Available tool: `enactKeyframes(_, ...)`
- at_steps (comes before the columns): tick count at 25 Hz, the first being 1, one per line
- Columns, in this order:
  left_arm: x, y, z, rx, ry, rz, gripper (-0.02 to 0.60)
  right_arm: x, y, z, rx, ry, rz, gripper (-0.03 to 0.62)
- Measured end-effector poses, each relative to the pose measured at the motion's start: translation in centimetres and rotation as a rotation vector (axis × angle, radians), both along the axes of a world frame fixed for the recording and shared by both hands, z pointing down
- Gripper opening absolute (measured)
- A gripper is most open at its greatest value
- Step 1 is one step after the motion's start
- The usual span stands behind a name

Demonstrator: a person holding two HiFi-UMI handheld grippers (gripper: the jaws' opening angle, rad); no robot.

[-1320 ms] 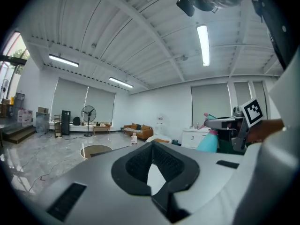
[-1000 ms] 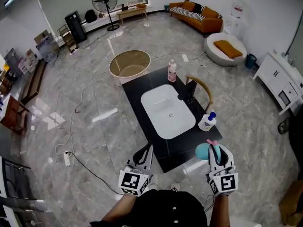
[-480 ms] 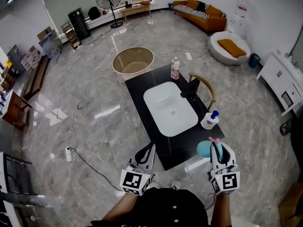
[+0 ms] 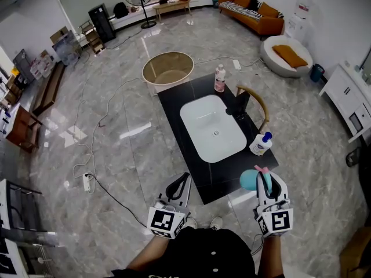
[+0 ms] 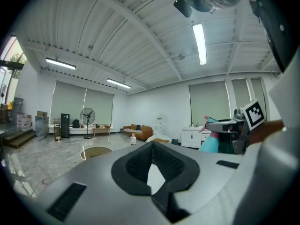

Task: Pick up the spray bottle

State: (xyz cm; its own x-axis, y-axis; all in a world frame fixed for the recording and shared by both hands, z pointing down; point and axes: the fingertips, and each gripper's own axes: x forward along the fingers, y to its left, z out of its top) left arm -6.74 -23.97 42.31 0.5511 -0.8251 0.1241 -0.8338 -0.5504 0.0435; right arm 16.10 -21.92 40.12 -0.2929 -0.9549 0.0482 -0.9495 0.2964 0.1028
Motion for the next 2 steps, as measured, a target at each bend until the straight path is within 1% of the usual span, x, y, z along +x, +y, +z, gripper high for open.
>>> enactKeyframes(2,-0.09,0.24,0.17,-0.004,-0.001,-0.003,0.018,-0.23,0.06,0.09,0.0,0.001,-0.005,0.057)
